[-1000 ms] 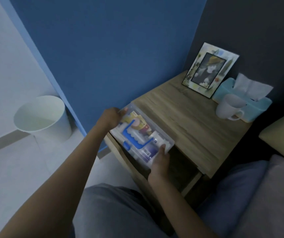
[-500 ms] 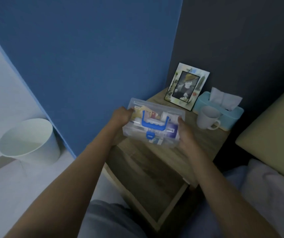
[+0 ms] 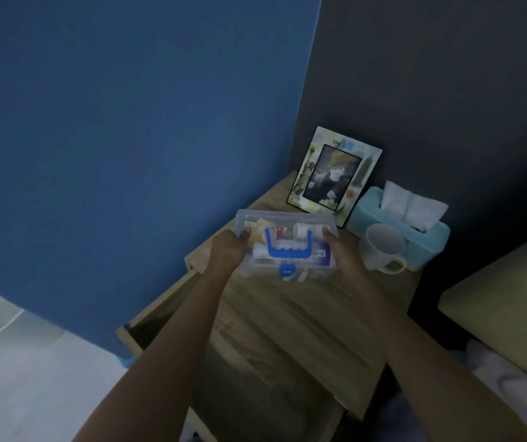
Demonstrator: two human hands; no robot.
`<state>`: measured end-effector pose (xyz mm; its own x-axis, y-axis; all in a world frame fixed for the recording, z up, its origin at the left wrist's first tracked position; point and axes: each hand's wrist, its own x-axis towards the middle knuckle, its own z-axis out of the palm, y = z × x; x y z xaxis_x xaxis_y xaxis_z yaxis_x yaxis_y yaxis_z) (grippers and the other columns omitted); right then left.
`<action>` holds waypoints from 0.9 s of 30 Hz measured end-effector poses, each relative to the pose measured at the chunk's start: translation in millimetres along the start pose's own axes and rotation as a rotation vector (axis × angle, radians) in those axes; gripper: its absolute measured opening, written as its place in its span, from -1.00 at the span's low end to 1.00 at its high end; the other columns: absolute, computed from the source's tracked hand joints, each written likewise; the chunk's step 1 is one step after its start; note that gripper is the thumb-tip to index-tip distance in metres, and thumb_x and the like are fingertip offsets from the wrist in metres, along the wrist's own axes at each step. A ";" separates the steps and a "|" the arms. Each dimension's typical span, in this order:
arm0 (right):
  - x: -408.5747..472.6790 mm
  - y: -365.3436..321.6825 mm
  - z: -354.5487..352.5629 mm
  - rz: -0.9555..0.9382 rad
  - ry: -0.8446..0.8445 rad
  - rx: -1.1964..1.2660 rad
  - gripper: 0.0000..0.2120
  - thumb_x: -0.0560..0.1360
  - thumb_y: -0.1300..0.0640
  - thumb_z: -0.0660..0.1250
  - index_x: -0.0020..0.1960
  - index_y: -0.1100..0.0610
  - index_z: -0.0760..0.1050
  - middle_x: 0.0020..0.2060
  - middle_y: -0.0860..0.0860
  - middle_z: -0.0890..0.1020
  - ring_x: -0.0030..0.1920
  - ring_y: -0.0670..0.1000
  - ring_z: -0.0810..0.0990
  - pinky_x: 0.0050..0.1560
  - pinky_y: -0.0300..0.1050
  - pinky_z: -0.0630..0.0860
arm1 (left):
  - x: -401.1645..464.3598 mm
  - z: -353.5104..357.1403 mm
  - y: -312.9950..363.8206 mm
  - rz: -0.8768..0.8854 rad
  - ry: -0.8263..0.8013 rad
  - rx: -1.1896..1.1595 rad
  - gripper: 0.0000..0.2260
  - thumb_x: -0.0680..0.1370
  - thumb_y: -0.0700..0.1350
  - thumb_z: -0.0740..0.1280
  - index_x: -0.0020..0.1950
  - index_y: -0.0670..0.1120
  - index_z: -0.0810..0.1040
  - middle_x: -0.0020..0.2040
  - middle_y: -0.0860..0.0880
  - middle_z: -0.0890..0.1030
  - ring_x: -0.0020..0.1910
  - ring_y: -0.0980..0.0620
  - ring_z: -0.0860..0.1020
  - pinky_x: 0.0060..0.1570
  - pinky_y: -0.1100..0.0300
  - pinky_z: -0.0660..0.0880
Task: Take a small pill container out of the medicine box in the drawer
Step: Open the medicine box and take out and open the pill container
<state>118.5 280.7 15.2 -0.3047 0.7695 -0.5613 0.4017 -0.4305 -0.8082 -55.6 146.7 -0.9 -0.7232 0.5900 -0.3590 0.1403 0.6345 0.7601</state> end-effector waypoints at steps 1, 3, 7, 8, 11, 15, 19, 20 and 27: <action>4.4 1.7 -1.2 -0.008 -0.006 -0.021 -0.67 0.57 -0.15 0.22 -0.15 0.09 0.53 -0.26 0.02 0.64 -0.33 -0.04 0.62 -0.42 -0.23 0.56 | 3.3 0.3 0.1 -0.005 0.001 0.009 -0.54 0.60 0.15 0.16 -0.16 -0.23 0.53 -0.18 -0.21 0.57 -0.35 0.04 0.44 -0.44 0.22 0.24; 13.3 6.6 -3.1 -0.071 -0.011 -0.049 -0.70 0.56 -0.14 0.24 -0.12 0.07 0.56 -0.10 0.10 0.68 -0.18 0.04 0.67 -0.13 -0.11 0.64 | 9.7 2.0 -0.4 -0.014 0.017 0.021 -0.57 0.59 0.14 0.18 -0.28 -0.18 0.43 -0.29 -0.07 0.48 -0.36 0.06 0.41 -0.45 0.24 0.23; 18.8 17.2 -1.7 -0.165 0.009 -0.011 -0.64 0.55 -0.14 0.26 0.15 0.11 0.55 0.00 0.09 0.67 -0.03 0.10 0.66 0.02 0.02 0.60 | 12.0 6.5 -2.9 -0.021 0.080 0.062 -0.53 0.59 0.15 0.19 -0.36 -0.18 0.37 -0.38 -0.01 0.41 -0.36 0.06 0.40 -0.40 0.18 0.25; 19.3 18.4 -1.0 -0.186 0.013 -0.009 -0.66 0.54 -0.15 0.26 0.12 0.08 0.55 -0.08 0.03 0.67 -0.12 0.03 0.66 -0.13 -0.07 0.60 | 11.9 7.5 -3.1 -0.007 0.102 0.085 -0.52 0.59 0.15 0.18 -0.40 -0.15 0.34 -0.40 -0.01 0.40 -0.40 0.08 0.37 -0.37 0.16 0.25; 25.5 19.9 -1.6 -0.257 0.009 -0.035 -0.76 0.56 -0.14 0.24 -0.01 0.01 0.55 -0.23 -0.08 0.63 -0.26 -0.13 0.61 -0.37 -0.27 0.47 | 13.1 8.2 -2.0 0.002 0.145 0.094 -0.52 0.59 0.17 0.17 -0.41 -0.12 0.33 -0.41 -0.01 0.39 -0.40 0.06 0.36 -0.19 0.16 0.28; 24.1 13.5 -1.3 -0.249 0.005 -0.028 -0.63 0.56 -0.12 0.25 0.10 0.16 0.58 -0.07 0.10 0.67 -0.11 0.11 0.66 -0.14 -0.10 0.57 | 4.6 9.9 3.0 -0.014 0.186 0.084 -0.51 0.59 0.18 0.16 -0.41 -0.13 0.32 -0.41 -0.02 0.38 -0.32 -0.02 0.42 -0.25 0.16 0.29; 21.4 10.2 -1.4 -0.252 0.012 -0.048 -0.60 0.56 -0.13 0.23 0.12 0.19 0.58 0.00 0.17 0.68 -0.07 0.15 0.67 -0.20 -0.11 0.54 | -11.0 18.5 6.3 0.010 0.254 -0.109 -0.57 0.58 0.12 0.22 0.02 -0.28 0.55 -0.02 -0.22 0.61 0.08 -0.17 0.56 0.02 0.05 0.43; 22.5 10.3 -1.0 -0.251 0.021 -0.043 -0.60 0.56 -0.12 0.24 0.11 0.20 0.58 0.01 0.18 0.68 -0.02 0.19 0.67 -0.17 -0.09 0.54 | -18.6 22.4 6.0 0.050 0.360 -0.132 -0.56 0.57 0.10 0.25 0.21 -0.26 0.50 0.16 -0.21 0.57 0.18 -0.14 0.54 0.11 0.07 0.44; 25.9 13.0 1.5 -0.245 0.054 -0.058 -0.64 0.56 -0.13 0.23 -0.03 0.17 0.58 0.00 0.19 0.69 0.00 0.22 0.68 0.01 0.03 0.58 | -76.6 92.2 -11.3 0.126 0.303 -0.321 -0.52 0.46 0.40 0.11 -0.14 0.03 0.56 -0.26 0.08 0.60 -0.25 0.13 0.58 -0.26 0.26 0.46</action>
<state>114.6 294.3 -10.1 -0.3529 0.8723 -0.3385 0.3712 -0.2016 -0.9064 60.5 140.4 -32.0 -0.8856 0.4500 -0.1150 0.0575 0.3519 0.9343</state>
